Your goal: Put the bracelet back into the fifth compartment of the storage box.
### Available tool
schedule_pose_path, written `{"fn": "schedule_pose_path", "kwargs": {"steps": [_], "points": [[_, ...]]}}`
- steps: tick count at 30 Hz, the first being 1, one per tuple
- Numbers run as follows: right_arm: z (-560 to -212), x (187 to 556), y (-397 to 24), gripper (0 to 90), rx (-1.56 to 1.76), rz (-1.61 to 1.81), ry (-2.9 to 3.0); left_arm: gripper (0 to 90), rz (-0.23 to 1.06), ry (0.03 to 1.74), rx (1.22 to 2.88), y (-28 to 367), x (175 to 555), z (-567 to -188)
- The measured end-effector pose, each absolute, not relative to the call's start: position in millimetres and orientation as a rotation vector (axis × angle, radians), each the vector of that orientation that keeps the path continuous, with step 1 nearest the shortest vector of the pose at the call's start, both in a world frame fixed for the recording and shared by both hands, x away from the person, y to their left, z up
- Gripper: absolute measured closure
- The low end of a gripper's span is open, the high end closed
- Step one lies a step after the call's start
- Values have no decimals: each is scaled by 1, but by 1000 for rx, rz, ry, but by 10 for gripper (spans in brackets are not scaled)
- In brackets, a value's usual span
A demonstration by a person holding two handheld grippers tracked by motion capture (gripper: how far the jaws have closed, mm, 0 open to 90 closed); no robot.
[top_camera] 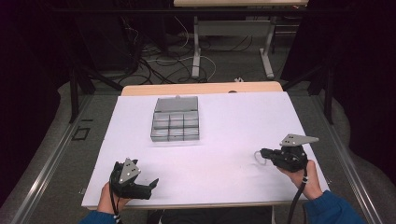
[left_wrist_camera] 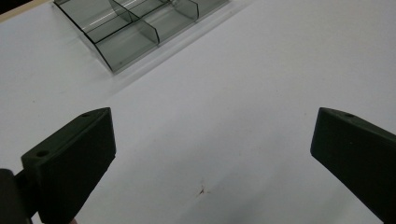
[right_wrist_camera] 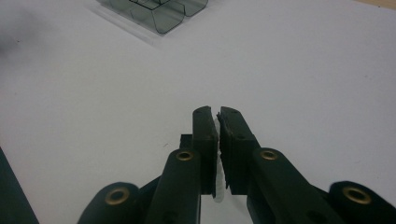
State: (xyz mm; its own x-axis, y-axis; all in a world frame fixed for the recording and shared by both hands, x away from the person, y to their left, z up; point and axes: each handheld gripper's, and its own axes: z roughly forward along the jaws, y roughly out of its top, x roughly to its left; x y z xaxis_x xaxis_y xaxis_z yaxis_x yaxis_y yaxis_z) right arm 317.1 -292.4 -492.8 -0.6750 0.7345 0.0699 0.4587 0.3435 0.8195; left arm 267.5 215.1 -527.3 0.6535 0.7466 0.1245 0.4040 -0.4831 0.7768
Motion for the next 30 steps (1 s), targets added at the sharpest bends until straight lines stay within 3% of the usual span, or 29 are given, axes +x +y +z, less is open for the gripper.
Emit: {"fn": "schedule_pose_path", "kwargs": {"steps": [30], "points": [[-477, 338, -252, 858, 964, 1270, 2336, 1, 594, 882, 2128, 215, 267, -527]]}}
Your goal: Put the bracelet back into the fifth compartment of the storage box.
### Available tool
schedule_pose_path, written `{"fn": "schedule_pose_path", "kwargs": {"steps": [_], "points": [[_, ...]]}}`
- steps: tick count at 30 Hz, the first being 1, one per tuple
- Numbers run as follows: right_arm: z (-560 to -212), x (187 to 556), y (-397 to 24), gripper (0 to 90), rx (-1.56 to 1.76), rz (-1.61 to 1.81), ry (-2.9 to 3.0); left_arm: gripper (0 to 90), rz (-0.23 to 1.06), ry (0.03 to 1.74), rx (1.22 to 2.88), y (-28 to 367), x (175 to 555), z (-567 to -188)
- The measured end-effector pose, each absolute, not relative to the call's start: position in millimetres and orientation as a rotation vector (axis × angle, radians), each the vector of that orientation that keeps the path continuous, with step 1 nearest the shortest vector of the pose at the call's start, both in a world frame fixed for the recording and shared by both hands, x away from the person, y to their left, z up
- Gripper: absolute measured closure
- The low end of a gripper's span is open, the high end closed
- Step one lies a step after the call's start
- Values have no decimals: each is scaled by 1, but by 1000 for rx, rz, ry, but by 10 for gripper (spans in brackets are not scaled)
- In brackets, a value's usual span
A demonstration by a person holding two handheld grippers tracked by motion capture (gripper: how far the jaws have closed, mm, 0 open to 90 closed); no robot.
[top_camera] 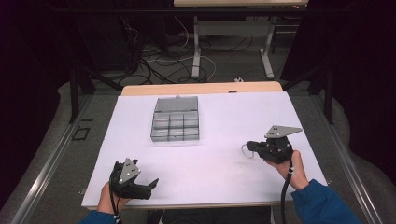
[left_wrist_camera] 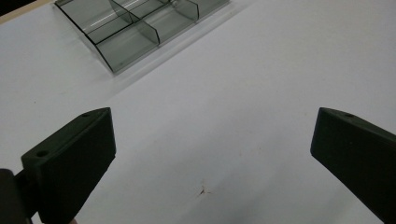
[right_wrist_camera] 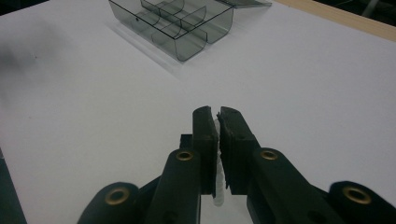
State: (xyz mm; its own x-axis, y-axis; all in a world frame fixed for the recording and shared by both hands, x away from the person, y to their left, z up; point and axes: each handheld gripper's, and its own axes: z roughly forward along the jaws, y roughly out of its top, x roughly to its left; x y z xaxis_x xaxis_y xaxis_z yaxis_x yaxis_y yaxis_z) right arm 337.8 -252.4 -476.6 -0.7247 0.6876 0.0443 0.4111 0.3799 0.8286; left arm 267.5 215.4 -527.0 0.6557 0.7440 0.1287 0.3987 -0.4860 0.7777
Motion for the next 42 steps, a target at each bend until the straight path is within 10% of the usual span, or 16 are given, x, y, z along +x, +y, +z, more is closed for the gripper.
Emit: {"fn": "schedule_pose_path", "kwargs": {"steps": [42], "points": [[-468, 368, -205, 857, 846, 1301, 2376, 1, 598, 890, 2134, 217, 269, -529]]}}
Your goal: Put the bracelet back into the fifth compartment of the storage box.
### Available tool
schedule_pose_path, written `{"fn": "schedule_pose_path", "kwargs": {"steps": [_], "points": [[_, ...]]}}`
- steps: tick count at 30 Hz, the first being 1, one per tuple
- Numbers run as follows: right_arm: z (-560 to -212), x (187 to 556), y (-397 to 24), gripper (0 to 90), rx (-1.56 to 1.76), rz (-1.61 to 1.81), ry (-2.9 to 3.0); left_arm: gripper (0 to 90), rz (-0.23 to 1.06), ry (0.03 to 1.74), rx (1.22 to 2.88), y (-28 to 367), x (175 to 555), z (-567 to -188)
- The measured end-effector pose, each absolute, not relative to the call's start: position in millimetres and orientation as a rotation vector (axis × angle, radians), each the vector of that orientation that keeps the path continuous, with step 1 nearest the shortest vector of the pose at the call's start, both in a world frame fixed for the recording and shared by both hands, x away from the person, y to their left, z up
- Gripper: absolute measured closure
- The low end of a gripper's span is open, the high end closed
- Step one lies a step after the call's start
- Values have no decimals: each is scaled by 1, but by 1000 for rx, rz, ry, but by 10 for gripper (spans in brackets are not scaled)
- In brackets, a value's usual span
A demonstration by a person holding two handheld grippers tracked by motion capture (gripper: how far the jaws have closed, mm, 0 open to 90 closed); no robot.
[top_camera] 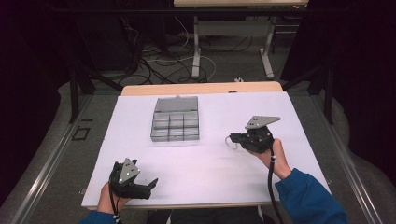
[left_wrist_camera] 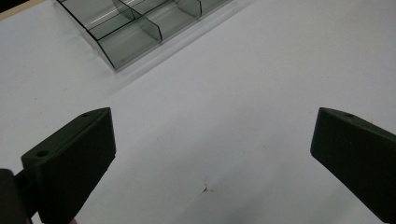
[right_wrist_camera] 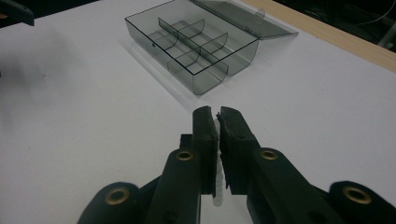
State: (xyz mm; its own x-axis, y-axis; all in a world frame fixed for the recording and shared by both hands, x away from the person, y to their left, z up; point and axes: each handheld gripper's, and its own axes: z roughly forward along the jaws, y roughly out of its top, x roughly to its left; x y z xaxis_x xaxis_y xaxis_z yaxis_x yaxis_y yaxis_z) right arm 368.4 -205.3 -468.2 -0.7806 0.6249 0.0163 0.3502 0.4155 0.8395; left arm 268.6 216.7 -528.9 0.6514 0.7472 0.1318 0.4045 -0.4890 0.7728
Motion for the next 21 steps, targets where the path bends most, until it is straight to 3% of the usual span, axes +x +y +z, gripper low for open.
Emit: {"fn": "schedule_pose_path", "kwargs": {"steps": [21], "points": [[-465, 376, -182, 857, 798, 1313, 2393, 1, 600, 900, 2127, 217, 268, -528]]}}
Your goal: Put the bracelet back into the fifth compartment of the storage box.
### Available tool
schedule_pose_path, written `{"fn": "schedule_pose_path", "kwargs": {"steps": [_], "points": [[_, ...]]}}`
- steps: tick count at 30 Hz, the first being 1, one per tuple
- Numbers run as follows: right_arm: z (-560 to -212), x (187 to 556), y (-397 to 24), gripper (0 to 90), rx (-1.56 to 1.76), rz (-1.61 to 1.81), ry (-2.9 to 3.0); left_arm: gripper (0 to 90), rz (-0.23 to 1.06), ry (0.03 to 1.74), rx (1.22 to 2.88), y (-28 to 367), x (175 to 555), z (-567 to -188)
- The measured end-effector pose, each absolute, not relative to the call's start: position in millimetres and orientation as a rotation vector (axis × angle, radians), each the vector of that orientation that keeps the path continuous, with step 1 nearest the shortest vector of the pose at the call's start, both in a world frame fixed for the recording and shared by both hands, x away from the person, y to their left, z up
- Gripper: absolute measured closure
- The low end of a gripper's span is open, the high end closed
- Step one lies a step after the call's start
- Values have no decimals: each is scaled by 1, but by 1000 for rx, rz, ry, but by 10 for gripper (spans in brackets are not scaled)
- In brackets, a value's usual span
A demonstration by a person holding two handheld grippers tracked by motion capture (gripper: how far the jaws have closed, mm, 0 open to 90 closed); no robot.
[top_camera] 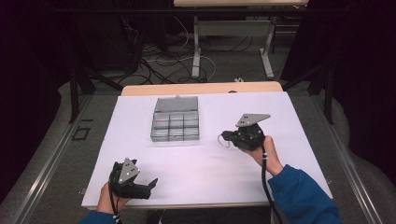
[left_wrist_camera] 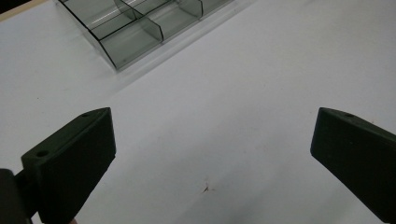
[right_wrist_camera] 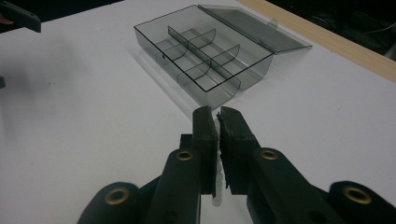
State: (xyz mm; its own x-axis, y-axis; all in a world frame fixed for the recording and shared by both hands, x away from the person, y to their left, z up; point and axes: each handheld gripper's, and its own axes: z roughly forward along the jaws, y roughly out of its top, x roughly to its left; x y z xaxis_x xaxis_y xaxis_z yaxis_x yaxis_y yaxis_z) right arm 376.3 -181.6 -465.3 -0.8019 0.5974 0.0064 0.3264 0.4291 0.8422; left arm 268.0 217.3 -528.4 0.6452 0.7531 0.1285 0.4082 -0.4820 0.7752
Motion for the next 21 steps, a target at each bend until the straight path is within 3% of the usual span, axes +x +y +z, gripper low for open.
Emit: {"fn": "schedule_pose_path", "kwargs": {"steps": [21], "points": [[-460, 387, -159, 857, 772, 1328, 2396, 1, 590, 892, 2126, 217, 268, -528]]}}
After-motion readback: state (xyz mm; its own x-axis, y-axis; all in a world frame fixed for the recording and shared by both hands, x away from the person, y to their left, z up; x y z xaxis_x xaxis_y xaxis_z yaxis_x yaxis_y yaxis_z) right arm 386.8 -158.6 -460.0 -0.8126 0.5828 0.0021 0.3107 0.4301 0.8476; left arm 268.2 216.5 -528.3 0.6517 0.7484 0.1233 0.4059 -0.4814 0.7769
